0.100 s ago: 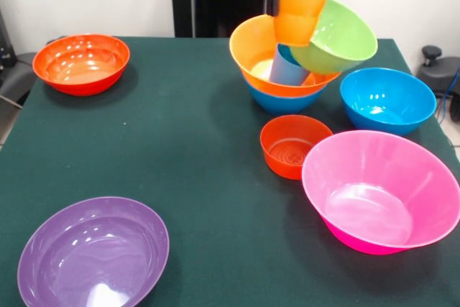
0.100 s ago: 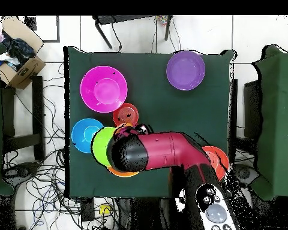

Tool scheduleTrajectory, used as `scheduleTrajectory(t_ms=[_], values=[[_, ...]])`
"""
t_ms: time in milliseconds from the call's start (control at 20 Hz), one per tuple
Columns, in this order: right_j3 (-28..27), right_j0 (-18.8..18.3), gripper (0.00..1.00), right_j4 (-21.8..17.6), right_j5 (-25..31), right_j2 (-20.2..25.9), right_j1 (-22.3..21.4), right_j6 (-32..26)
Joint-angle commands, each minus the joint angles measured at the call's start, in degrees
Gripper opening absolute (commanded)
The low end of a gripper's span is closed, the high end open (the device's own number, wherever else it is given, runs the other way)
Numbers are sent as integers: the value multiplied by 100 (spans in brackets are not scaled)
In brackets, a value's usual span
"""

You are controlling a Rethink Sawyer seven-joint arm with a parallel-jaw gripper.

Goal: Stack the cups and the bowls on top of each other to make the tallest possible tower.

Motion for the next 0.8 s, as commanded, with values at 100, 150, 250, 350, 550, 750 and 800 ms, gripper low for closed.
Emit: scheduleTrajectory(t_ms=[100,150,250,350,550,750,800], values=[[-281,-546,0,476,723,1016,-375,-860],[-298,-560,0,393,691,1041,-386,-865],[-333,-588,0,226,628,1091,-407,-875],[-400,-575,0,83,536,1139,-317,-839],[-350,-568,0,-135,252,1172,-276,-651],[-301,-547,0,-386,-169,1174,-50,-460],[-237,-587,0,-356,-271,1232,-9,-425]])
